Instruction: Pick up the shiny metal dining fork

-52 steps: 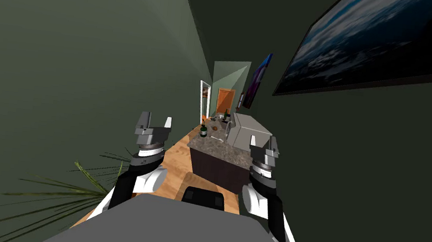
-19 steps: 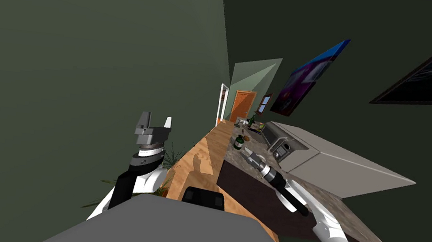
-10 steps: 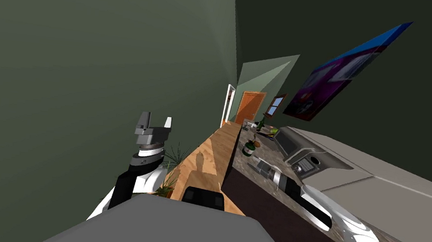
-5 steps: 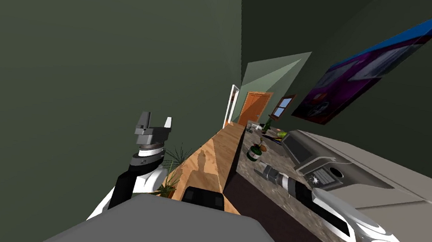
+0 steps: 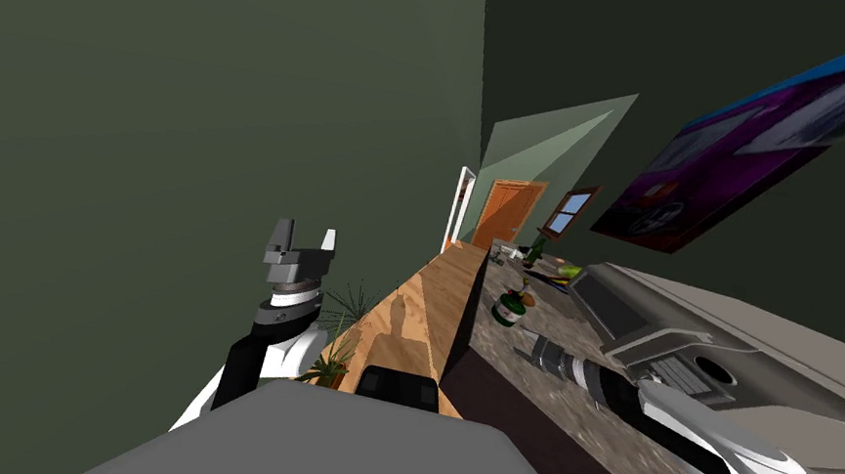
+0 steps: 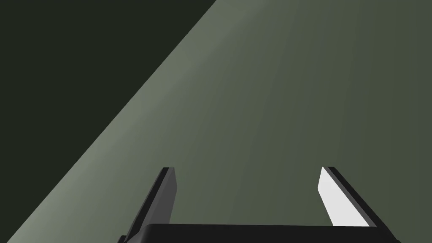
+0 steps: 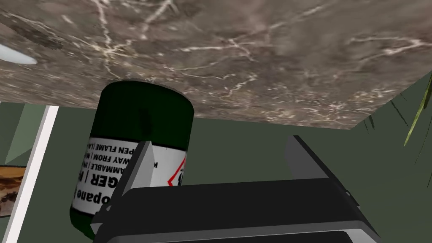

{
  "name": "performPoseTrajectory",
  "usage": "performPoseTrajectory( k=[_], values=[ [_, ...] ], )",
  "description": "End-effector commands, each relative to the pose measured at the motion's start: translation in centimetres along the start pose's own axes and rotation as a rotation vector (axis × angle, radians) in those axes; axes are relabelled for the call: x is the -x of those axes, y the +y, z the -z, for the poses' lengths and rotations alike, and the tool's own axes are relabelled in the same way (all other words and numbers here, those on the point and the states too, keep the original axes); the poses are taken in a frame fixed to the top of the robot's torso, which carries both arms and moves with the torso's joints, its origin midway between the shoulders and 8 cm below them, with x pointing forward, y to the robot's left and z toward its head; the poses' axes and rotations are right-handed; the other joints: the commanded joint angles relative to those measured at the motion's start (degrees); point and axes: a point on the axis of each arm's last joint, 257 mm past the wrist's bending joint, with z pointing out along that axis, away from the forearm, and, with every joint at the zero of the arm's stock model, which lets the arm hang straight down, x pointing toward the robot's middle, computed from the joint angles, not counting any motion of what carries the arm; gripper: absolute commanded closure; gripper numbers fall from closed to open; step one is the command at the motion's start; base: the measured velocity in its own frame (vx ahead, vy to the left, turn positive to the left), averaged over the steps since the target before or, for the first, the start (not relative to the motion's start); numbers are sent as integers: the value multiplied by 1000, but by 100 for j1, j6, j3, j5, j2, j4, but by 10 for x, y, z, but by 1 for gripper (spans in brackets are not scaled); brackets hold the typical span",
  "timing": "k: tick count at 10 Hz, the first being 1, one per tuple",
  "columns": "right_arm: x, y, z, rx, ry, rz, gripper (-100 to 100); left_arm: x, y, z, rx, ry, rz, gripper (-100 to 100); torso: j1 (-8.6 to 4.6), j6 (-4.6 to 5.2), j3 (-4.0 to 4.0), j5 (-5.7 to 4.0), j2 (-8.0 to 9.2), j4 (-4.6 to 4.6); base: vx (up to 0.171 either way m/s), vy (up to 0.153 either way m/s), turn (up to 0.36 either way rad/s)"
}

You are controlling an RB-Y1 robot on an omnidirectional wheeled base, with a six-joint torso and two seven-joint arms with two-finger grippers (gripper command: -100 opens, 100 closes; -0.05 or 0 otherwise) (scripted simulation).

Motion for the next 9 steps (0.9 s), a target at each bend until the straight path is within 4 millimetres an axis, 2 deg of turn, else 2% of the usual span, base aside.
performPoseTrajectory(
  k=[1, 3, 5, 7, 9],
  values=[
    [-20, -10, 11, -17, 53, 15, -100, 0, 0, 0, 0, 0, 0, 0, 0, 0, 0, 0, 0, 0, 49, 7, 61],
    [-64, -28, 41, -40, 196, 66, -100, 0, 0, 0, 0, 0, 0, 0, -3, 1, 1, -2, 2, 0, 51, 4, 151],
    [-67, -30, 44, -46, 202, 63, -100, 0, 0, 0, 0, 0, 0, 0, -6, 7, 1, -3, 2, 0, 28, -1, 21],
    [-107, -47, 79, -67, 338, 106, -100, 0, 0, 0, 0, 0, 0, 0, -5, 3, 7, -2, 13, 3, 37, -6, 140],
    [-107, -47, 79, -67, 338, 106, -100, 0, 0, 0, 0, 0, 0, 0, -9, 6, 2, -4, 4, 0, 31, -10, 28]
  ],
)
